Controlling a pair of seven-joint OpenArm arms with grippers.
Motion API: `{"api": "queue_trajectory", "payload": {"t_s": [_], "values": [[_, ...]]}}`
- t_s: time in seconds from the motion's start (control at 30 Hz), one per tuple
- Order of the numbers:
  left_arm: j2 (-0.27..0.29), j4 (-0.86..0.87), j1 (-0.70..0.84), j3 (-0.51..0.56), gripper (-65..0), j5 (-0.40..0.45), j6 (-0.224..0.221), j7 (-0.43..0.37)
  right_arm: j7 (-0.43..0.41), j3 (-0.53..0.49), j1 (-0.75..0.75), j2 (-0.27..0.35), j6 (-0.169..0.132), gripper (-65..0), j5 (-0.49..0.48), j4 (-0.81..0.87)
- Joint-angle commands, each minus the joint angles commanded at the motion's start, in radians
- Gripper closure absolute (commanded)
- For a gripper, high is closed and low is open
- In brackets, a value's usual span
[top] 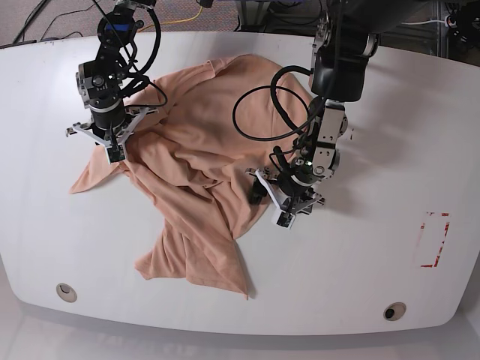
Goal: Layout the t-shirt on the table in an organized manner, then fold the t-shirt properly
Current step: 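Grasp the shirt fabric with the left gripper and drag it outward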
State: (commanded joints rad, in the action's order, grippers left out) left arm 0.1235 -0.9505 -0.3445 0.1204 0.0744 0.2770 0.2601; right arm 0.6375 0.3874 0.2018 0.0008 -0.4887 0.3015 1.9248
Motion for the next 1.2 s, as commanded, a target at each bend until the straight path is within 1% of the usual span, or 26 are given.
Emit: {"api": "queue_trajectory", "payload": {"t_s": [0.3,0.37,0.47,0.5,0.67,0.73,0.87,1.03,1.1,1.2], "values": [[-0.002,0.092,-0.002,0.0,-37.4,0.002,0.0,0.0,0.0,0.0,-0.002,0.0,0.0,-0.2,0.0,0.002],[-0.003,0.094,0.0,0.0,-36.0,0.002,0.0,-0.002,-0.002,0.0,-0.002,0.0,0.0,-0.2,0.0,0.002],[-0.003,0.094,0.0,0.0,-27.9,0.002,0.0,-0.002,-0.002,0.0,-0.005,0.0,0.0,-0.2,-0.002,0.002],[-0.005,0.094,0.0,0.0,-22.5,0.002,0.0,-0.002,-0.002,0.0,-0.012,0.0,-0.002,-0.2,-0.002,0.002],[-0.008,0.101,0.002,0.0,-3.8,0.003,0.0,0.002,-0.002,0.0,-0.017,0.0,-0.002,-0.2,-0.002,0.002],[-0.009,0.101,0.002,0.0,0.0,0.003,0.0,0.002,-0.002,0.0,-0.021,0.0,-0.002,-0.2,-0.002,0.002],[-0.032,0.095,0.005,0.0,-0.1,0.003,0.0,0.002,-0.002,0.002,-0.023,0.0,-0.002,-0.2,-0.002,0.002],[-0.048,0.087,0.021,-0.006,0.0,-0.003,0.0,0.002,0.0,0.005,-0.048,0.0,-0.002,-0.2,-0.002,0.0],[-0.063,0.054,0.048,-0.008,0.0,-0.005,0.0,0.002,0.0,0.005,-0.052,0.0,-0.002,-0.2,-0.002,0.0],[-0.092,-0.043,0.084,-0.035,0.0,-0.005,0.0,0.003,0.0,0.002,-0.063,0.0,-0.002,-0.2,-0.002,0.0]]}}
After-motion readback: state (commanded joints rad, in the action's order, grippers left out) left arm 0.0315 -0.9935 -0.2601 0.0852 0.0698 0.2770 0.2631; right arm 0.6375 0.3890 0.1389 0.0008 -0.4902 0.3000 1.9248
